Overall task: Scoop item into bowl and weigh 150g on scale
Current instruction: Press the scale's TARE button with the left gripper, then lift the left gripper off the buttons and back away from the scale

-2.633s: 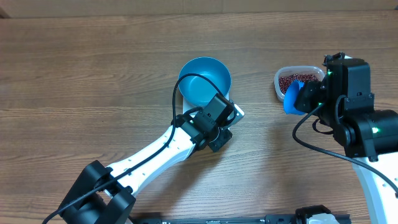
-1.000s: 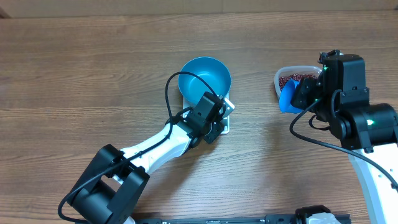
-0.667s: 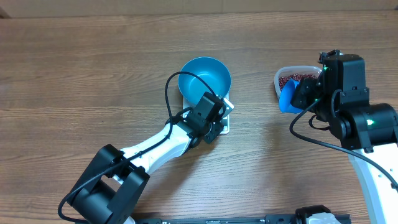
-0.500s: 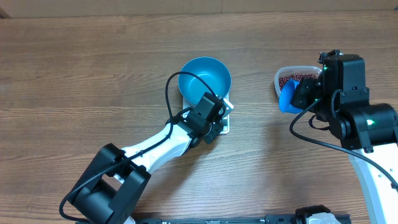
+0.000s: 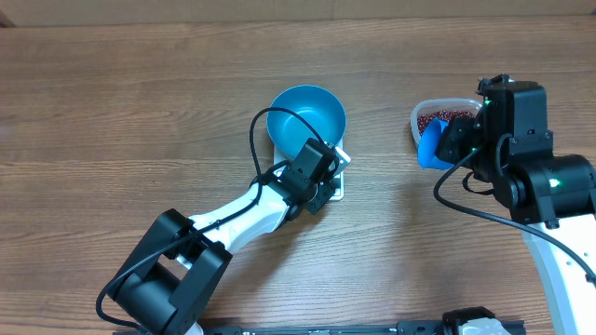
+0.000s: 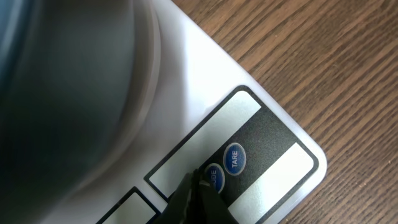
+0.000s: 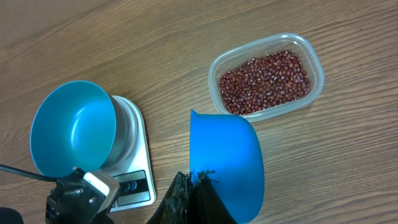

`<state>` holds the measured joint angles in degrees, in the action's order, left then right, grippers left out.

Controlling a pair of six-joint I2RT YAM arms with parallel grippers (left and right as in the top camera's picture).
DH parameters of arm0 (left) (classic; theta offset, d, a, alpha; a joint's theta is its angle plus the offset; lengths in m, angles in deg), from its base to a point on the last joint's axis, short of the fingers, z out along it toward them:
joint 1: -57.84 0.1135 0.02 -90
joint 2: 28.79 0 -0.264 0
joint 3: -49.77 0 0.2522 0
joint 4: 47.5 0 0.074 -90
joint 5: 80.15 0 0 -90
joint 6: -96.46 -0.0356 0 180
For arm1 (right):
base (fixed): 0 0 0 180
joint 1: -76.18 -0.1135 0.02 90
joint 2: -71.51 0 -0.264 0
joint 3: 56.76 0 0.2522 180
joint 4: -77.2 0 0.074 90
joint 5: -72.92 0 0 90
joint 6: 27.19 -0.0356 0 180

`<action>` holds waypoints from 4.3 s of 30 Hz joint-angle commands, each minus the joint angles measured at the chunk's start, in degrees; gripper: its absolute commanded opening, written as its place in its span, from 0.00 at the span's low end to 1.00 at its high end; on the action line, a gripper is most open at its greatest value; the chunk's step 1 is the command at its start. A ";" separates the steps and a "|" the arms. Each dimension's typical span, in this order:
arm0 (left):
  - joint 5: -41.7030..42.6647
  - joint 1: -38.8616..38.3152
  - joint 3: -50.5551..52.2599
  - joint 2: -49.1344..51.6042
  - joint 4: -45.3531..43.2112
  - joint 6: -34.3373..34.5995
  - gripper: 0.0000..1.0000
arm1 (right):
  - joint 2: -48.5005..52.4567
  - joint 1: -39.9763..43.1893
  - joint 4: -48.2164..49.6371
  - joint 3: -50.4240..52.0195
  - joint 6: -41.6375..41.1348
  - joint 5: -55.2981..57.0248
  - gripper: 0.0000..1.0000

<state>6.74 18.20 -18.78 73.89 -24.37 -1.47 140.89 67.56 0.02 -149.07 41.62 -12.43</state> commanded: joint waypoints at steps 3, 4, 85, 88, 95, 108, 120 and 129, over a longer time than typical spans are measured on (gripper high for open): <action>-1.99 0.26 0.35 1.09 -0.15 -1.03 0.04 | -0.20 0.28 0.57 -1.68 -0.15 -0.26 0.04; -1.99 0.26 0.35 1.09 -0.11 -0.92 0.04 | -0.20 0.28 0.57 -1.68 -0.15 -0.26 0.04; -2.60 0.13 1.60 -2.60 2.05 0.52 0.04 | -0.20 0.28 -0.50 -1.68 0.07 0.87 0.04; -2.43 -0.15 1.60 -7.41 5.49 0.74 0.04 | -0.20 0.28 0.22 -1.68 0.04 0.85 0.04; 1.38 -0.24 1.60 -16.74 13.42 1.60 0.56 | -0.20 0.28 1.20 -1.68 0.04 0.85 0.04; 1.18 -0.13 1.60 -24.00 21.31 2.40 1.00 | -0.20 0.28 1.79 -1.68 0.07 0.85 0.04; -5.99 -0.13 1.62 -34.23 24.11 7.98 0.99 | -0.20 0.28 1.18 -1.68 0.07 0.85 0.04; -8.02 -0.13 2.56 -37.18 24.70 9.66 1.00 | -0.20 0.28 0.63 -1.68 0.11 0.85 0.04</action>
<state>0.07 18.18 -17.46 37.47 0.32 6.86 140.89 67.56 0.52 -149.07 41.64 -12.17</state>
